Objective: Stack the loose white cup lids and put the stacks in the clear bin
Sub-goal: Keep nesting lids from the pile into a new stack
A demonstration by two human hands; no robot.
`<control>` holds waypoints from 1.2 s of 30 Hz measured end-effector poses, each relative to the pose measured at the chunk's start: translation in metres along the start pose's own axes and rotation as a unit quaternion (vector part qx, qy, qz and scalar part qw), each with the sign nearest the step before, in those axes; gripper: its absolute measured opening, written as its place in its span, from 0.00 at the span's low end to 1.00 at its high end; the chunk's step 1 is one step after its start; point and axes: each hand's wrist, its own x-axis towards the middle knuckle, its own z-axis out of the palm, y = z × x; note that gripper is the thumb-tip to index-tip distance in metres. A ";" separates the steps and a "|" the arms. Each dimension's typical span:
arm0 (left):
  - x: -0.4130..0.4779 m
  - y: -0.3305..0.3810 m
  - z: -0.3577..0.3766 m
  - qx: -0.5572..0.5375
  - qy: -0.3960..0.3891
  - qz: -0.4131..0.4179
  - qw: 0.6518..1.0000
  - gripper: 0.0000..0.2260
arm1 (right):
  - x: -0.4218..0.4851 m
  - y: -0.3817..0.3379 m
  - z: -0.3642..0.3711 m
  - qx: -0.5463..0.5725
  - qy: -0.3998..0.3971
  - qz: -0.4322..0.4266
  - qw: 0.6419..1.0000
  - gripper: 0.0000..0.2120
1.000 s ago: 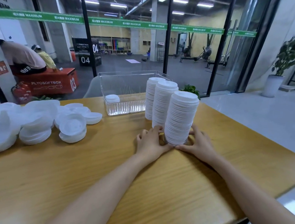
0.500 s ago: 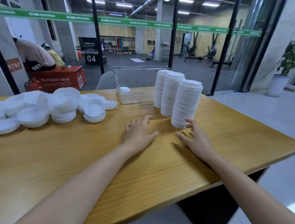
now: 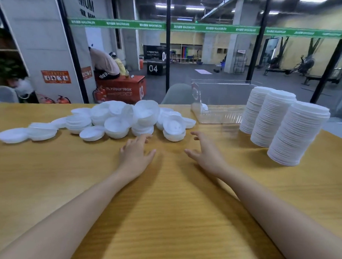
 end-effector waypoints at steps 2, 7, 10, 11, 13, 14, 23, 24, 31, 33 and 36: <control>0.011 -0.021 -0.008 0.005 0.012 -0.008 1.000 0.18 | 0.022 -0.008 0.014 -0.021 -0.003 -0.013 1.000 0.30; 0.035 -0.057 -0.017 0.003 0.017 -0.006 1.000 0.16 | 0.064 -0.012 0.040 -0.071 -0.005 0.006 0.997 0.37; 0.040 -0.069 -0.016 -0.028 0.015 -0.007 0.999 0.16 | 0.082 -0.009 0.052 -0.071 -0.001 0.038 0.997 0.47; 0.041 -0.070 -0.015 -0.030 0.012 -0.004 0.999 0.16 | 0.088 -0.008 0.056 -0.068 0.001 0.044 0.997 0.48; 0.040 -0.071 -0.013 -0.019 0.005 0.013 1.000 0.17 | 0.096 -0.005 0.061 -0.059 0.002 0.045 0.997 0.48; 0.040 -0.071 -0.012 -0.015 0.004 0.021 1.000 0.17 | 0.099 -0.004 0.062 -0.050 0.004 0.041 0.998 0.47; 0.028 -0.059 -0.015 -0.084 0.005 0.047 0.995 0.19 | 0.076 -0.007 0.032 -0.007 0.020 -0.126 0.992 0.48; 0.026 -0.055 -0.015 -0.096 0.004 0.052 0.994 0.20 | 0.070 -0.009 0.025 0.002 0.005 -0.129 0.992 0.48; 0.007 -0.029 -0.011 -0.145 -0.063 0.101 0.982 0.29 | 0.033 -0.010 0.008 0.044 -0.068 -0.114 0.990 0.53; 0.004 -0.028 -0.008 -0.137 -0.088 0.109 0.981 0.29 | 0.027 -0.010 0.011 0.071 -0.044 -0.124 0.989 0.48; 0.003 -0.030 -0.005 -0.124 -0.101 0.121 0.980 0.29 | 0.023 -0.010 0.018 0.095 -0.005 -0.136 0.986 0.42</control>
